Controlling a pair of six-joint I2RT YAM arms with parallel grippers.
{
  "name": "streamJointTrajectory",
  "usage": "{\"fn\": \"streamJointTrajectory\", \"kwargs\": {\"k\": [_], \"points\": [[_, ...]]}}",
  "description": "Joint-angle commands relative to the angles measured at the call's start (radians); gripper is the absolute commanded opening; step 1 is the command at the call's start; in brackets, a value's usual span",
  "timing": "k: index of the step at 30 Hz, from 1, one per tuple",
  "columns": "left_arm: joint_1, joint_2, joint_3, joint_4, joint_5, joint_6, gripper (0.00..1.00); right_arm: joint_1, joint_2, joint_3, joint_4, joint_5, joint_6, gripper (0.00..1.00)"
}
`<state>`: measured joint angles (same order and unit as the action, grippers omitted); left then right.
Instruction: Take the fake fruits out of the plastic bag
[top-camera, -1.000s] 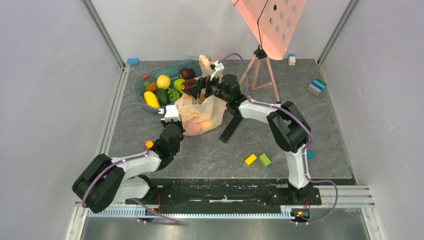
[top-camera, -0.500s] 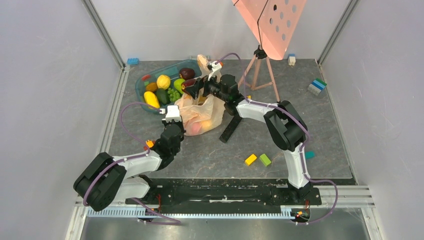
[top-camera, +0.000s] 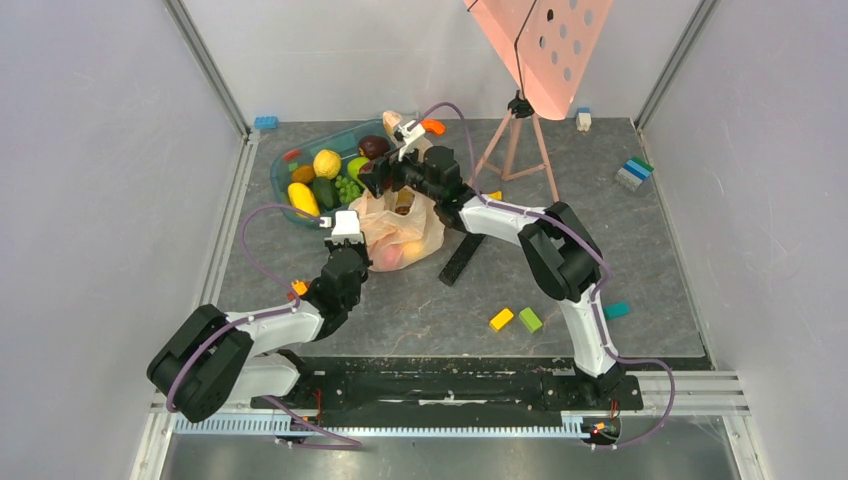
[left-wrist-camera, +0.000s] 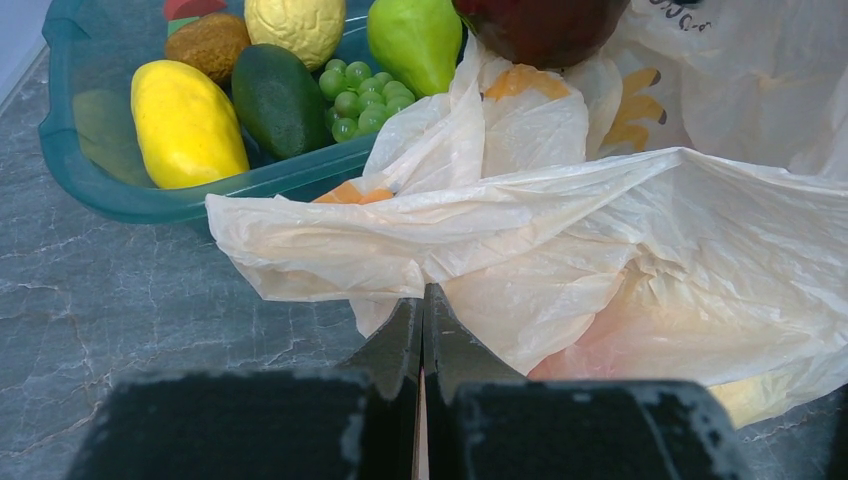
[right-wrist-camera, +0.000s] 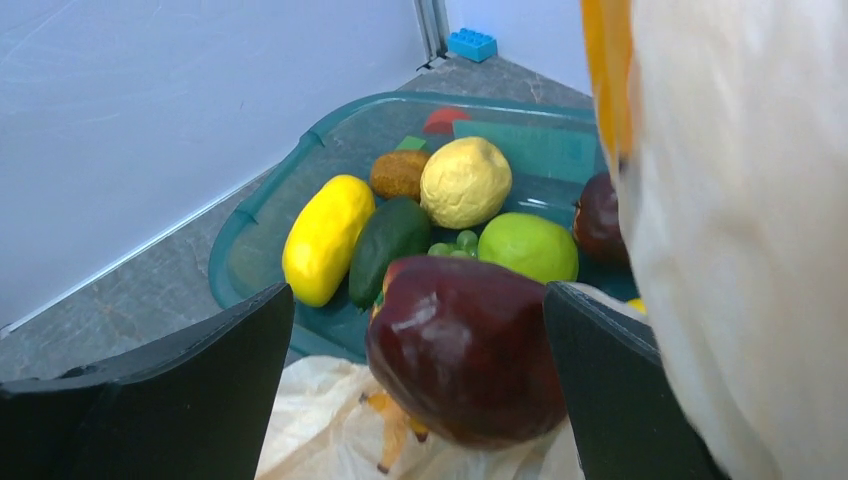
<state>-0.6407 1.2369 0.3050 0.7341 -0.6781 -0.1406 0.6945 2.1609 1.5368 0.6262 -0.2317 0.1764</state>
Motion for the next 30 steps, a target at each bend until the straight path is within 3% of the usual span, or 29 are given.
{"fn": "streamJointTrajectory", "kwargs": {"k": [1,8,19,27,30], "points": [[0.003,0.003,0.014,0.014,0.003,-0.024,0.02,0.025,0.058,0.088,-0.028,0.054,-0.087,0.98],[0.004,0.006,0.019,0.012,0.008,-0.022,0.02,0.051,0.126,0.174,-0.111,0.122,-0.182,0.98],[0.003,0.013,0.026,0.007,0.011,-0.02,0.02,0.054,0.146,0.168,-0.165,0.182,-0.298,0.98],[0.004,0.01,0.026,0.001,0.014,-0.02,0.02,0.054,0.099,0.09,-0.035,0.195,-0.23,0.67],[0.004,0.008,0.025,-0.001,0.014,-0.02,0.02,0.054,0.069,0.05,0.026,0.183,-0.201,0.6]]}}
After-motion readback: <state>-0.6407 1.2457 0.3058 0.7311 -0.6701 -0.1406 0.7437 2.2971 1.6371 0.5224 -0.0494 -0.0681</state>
